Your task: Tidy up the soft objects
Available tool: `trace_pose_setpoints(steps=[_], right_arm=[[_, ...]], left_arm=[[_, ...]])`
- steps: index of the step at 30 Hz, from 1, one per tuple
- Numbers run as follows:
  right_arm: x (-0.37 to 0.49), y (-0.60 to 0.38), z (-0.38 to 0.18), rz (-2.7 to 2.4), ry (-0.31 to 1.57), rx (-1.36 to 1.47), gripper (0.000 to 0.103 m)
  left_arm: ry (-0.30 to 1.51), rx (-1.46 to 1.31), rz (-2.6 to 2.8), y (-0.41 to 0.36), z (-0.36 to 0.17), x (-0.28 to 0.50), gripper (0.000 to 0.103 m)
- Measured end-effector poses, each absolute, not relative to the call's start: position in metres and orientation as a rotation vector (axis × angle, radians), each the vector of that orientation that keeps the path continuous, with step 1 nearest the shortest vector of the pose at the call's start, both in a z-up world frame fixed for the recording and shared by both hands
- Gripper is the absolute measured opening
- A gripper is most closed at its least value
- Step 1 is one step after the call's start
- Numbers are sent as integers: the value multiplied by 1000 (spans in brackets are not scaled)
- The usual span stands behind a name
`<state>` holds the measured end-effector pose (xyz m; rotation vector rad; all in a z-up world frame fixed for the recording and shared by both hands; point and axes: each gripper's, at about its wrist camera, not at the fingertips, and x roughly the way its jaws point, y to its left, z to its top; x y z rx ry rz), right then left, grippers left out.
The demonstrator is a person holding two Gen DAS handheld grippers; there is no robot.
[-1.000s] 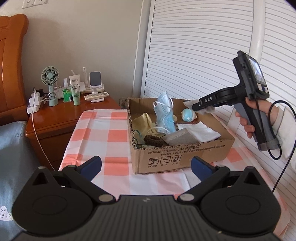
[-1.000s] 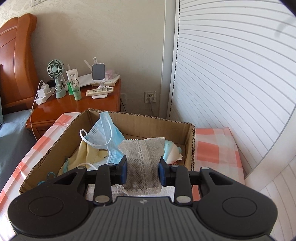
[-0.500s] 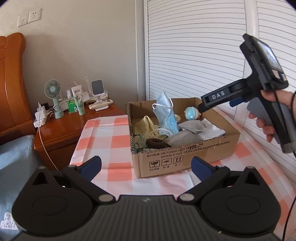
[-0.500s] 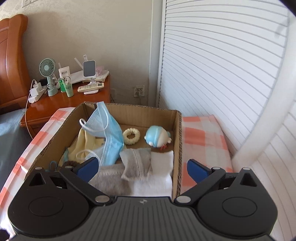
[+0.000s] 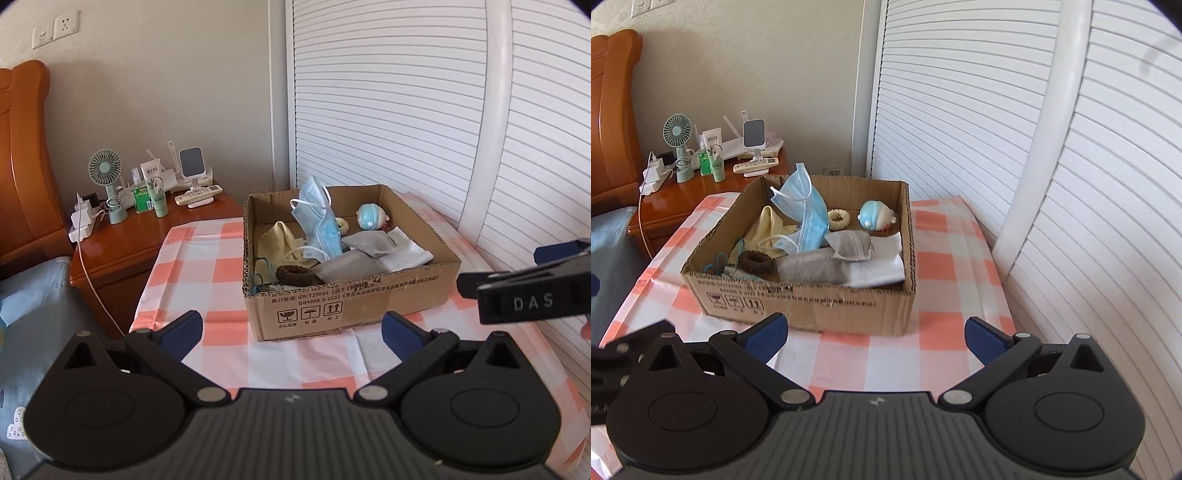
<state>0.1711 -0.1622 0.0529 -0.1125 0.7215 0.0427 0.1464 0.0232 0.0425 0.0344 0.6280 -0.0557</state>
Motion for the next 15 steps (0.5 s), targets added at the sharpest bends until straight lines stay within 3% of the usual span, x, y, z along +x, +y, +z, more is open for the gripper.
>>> trace_pose_setpoints(steps=[15], right_arm=[[151,-172,55,19,709,-48,103]], left_arm=[[660,26,-20,14,46,148,102]])
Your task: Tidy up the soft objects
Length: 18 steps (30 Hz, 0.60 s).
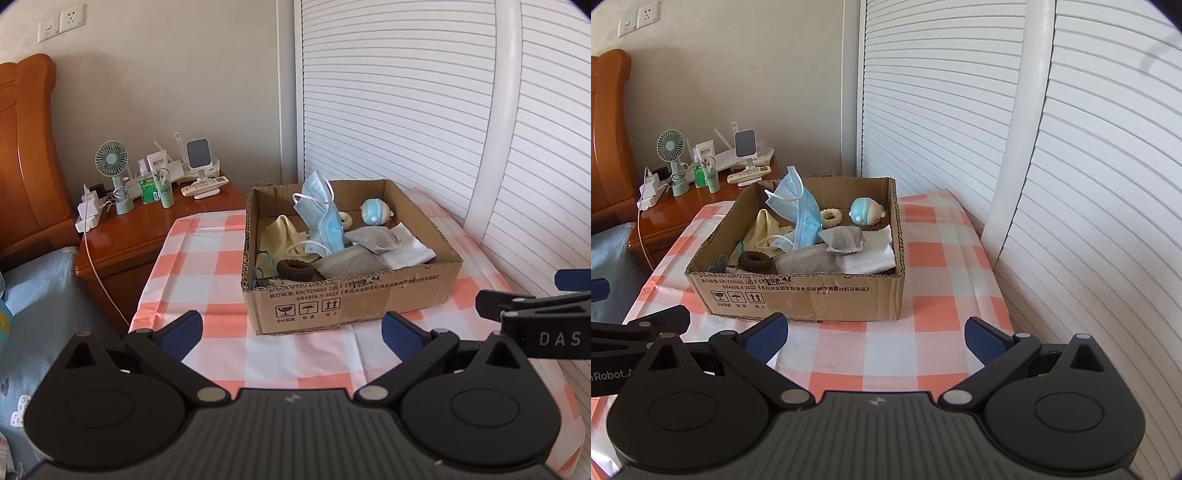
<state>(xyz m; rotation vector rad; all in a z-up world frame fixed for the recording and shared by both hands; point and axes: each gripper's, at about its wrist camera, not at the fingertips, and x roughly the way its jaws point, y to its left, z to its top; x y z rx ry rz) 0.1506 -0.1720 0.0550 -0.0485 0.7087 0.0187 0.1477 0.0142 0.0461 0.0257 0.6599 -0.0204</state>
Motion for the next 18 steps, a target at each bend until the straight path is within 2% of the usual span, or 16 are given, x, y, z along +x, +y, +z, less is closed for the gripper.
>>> trace_pose_setpoints(steps=[18], right_arm=[[150,-175,57,9,692,-34,103]], left_arm=[[656,31,-26,13,50,150,102]])
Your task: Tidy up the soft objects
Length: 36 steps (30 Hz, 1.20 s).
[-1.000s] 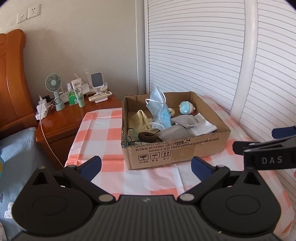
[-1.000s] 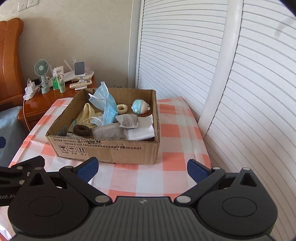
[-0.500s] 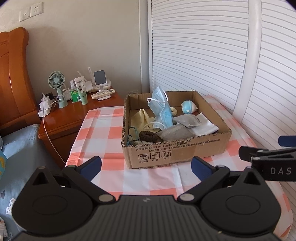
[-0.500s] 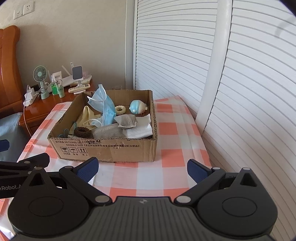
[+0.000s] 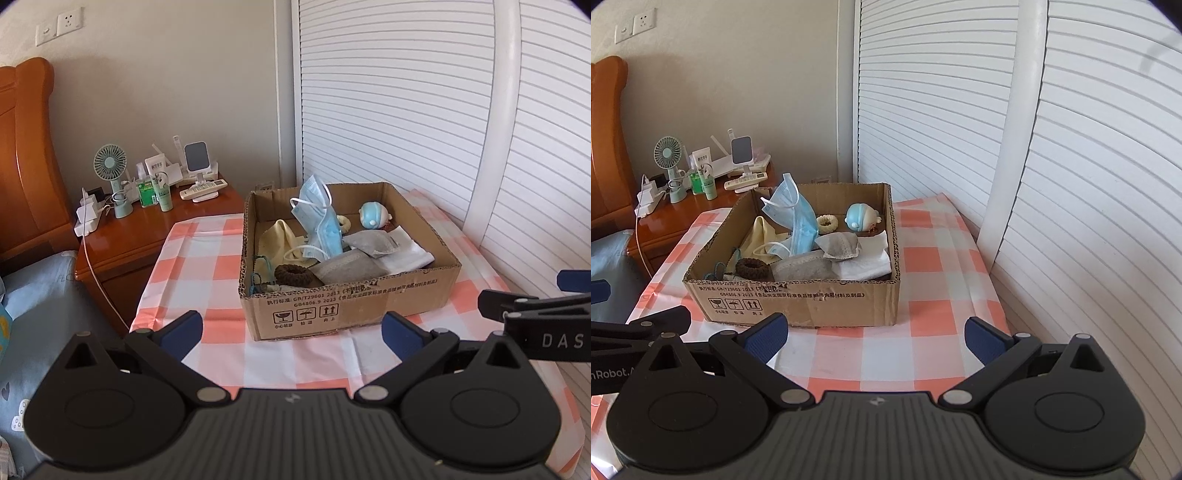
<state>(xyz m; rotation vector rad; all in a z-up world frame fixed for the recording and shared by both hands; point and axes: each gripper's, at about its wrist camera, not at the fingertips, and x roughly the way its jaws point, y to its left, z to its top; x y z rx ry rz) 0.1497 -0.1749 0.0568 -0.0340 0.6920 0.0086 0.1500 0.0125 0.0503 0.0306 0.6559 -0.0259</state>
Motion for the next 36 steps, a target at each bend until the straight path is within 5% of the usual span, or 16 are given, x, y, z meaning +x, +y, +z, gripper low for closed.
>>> trace_pose_setpoints(steps=[36], right_arm=[[150,-176,59,13,692,-37,103]], left_arm=[[661,29,-23,12,52,152,102]])
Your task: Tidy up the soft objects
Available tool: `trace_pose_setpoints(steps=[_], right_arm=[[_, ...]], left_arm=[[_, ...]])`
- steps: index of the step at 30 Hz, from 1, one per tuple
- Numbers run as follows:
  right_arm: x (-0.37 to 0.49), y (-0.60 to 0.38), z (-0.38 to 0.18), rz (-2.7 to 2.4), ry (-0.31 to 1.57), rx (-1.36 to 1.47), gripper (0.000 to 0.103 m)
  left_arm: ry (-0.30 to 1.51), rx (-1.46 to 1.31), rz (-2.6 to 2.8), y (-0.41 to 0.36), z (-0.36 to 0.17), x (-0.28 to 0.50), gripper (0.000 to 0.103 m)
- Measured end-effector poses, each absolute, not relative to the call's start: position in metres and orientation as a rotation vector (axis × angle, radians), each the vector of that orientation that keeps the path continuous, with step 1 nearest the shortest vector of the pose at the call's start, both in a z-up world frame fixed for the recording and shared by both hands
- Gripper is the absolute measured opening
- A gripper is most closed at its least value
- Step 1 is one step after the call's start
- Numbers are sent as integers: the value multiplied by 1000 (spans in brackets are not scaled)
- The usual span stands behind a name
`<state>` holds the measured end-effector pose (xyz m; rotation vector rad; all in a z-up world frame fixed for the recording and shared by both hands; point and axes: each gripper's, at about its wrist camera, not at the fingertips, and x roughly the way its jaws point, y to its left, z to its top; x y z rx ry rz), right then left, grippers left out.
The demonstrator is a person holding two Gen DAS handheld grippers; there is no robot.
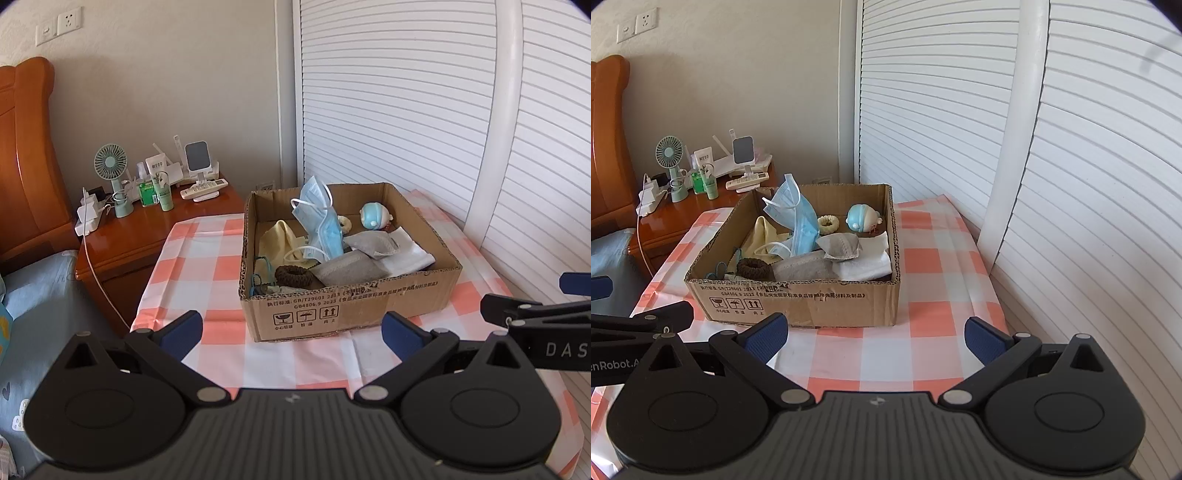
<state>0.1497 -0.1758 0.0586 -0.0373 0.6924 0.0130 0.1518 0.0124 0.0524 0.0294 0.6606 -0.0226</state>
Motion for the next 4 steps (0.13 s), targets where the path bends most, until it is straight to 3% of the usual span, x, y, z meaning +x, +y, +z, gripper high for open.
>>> trace_pose_setpoints(steps=[4], right_arm=[[150,-176,58,15,694,-36,103]], left_arm=[[662,32,-19,12,52,152,102]])
